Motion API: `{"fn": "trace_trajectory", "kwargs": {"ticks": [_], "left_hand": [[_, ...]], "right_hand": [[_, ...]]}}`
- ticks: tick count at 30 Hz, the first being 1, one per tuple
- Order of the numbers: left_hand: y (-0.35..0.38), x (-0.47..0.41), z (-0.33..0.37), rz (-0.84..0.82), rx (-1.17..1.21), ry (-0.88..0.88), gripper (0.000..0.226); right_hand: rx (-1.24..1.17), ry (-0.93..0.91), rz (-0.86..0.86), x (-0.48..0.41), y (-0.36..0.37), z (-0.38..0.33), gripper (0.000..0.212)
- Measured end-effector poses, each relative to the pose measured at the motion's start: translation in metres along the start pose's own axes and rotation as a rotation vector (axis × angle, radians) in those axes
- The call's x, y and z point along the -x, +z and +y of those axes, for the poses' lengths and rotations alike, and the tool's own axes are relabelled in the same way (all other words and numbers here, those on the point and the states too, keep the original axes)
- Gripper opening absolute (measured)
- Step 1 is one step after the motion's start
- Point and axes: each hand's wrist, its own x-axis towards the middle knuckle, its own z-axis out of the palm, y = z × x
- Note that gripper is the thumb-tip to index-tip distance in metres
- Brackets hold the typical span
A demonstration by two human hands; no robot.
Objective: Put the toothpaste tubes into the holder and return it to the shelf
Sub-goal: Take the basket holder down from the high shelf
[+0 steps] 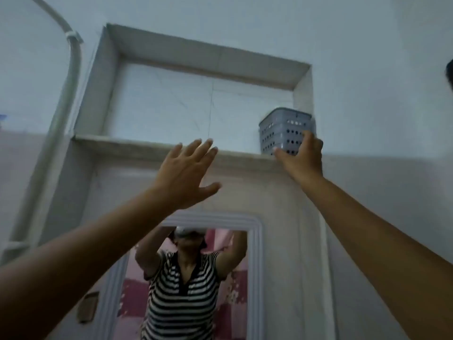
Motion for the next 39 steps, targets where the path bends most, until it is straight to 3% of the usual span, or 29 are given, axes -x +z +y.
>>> {"fn": "trace_trajectory", "kwargs": {"ticks": [5,10,13,19,23,25,29,33,36,38,39], "left_hand": [[0.032,-0.020,-0.022,-0.174,-0.008,-0.083,0.097],[0.046,-0.018,-0.031,-0.158,0.088,-0.070,0.092],[0.044,-0.019,-0.032,-0.169,0.120,-0.066,0.093],[0.032,-0.020,-0.029,-0.216,0.173,-0.099,0.089],[0.019,-0.021,-0.028,-0.208,0.287,-0.120,0.081],[0.010,-0.018,-0.023,-0.182,0.493,-0.191,0.078],[-0.010,-0.003,0.007,-0.146,1.232,-0.295,0.080],[-0.013,0.048,0.062,-0.172,1.718,-0.429,0.054],[0.006,0.137,0.119,-0.105,1.931,-0.634,0.041],[0.023,0.209,0.152,-0.108,1.873,-0.779,0.031],[0.031,0.245,0.164,-0.195,1.834,-0.846,0.030]], "right_hand": [[0.073,0.272,-0.096,-0.026,0.014,-0.003,0.120],[0.192,0.184,0.040,-0.023,0.045,-0.021,0.137],[0.173,0.157,0.037,-0.035,0.050,-0.036,0.145],[0.120,0.183,-0.102,-0.060,0.031,-0.055,0.133],[-0.122,0.112,-0.099,-0.043,-0.002,-0.066,0.121],[-0.223,0.041,-0.088,-0.019,-0.024,-0.070,0.115],[-0.416,-0.017,-0.200,0.046,-0.059,-0.065,0.117],[-0.581,-0.062,-0.352,0.140,-0.051,-0.024,0.113],[-0.640,-0.004,-0.366,0.242,-0.030,0.029,0.094],[-0.646,0.117,-0.408,0.319,-0.021,0.072,0.095],[-0.638,0.182,-0.438,0.357,-0.019,0.094,0.098]]}}
